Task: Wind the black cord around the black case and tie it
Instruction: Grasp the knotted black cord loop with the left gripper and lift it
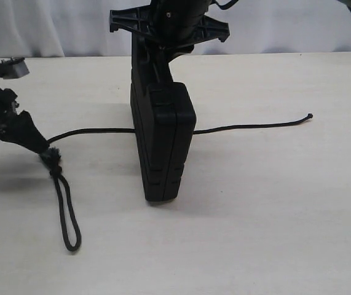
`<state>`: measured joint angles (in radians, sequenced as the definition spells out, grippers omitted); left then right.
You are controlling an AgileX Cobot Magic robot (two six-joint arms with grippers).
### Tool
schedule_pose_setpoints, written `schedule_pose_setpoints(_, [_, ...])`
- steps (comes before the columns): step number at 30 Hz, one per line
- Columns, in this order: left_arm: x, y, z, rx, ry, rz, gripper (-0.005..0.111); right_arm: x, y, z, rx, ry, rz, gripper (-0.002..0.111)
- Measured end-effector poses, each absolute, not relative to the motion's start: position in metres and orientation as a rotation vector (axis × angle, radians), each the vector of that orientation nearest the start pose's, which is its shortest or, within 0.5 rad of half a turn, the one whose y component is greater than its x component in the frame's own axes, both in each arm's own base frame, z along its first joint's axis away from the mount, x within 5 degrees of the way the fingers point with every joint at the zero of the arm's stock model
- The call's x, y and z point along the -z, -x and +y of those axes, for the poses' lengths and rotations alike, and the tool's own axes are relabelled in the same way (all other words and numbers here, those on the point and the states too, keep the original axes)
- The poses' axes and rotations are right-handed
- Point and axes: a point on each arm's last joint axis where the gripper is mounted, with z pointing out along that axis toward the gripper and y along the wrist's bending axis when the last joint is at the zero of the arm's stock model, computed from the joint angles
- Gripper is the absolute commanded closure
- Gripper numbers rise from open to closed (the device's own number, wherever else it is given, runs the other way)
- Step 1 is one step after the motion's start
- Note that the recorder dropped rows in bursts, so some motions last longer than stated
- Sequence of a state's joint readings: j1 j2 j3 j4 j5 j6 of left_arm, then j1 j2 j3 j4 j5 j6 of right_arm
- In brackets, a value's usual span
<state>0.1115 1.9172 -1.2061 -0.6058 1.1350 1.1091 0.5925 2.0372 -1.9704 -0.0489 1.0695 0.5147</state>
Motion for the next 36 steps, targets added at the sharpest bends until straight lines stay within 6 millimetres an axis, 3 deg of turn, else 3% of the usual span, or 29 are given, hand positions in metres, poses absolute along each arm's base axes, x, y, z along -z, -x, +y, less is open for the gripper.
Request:
schedule_pose_setpoints(5, [-0.19,-0.335,-0.026,0.513,-1.751,2.28,0.057,-0.306,-0.381,0.252,-0.317,0.119,2.652,0.104])
schedule_pose_setpoints(7, [-0.189,-0.337,-0.036,0.413,-1.933,2.126,0.057,-0.306,-0.381,0.252,-0.317,0.119,2.652,0.104])
schedule_pose_setpoints(11, [-0.178,-0.345,-0.06,0.258,-2.127,1.921,0.057,-0.306,-0.381,0.252,-0.317,0.119,2.652,0.104])
schedule_pose_setpoints(16, [-0.152,-0.348,-0.075,0.136,-2.39,1.783,0.057,-0.306,-0.381,0.252,-0.317,0.119,2.652,0.104])
schedule_pose_setpoints(27, [-0.114,-0.351,-0.074,0.158,-2.53,1.773,0.06,-0.306,-0.381,0.252,-0.317,0.119,2.652,0.104])
schedule_pose_setpoints(36, [-0.107,-0.351,-0.075,0.175,-2.542,1.775,0.101,-0.306,-0.381,0.252,-0.317,0.119,2.652,0.104])
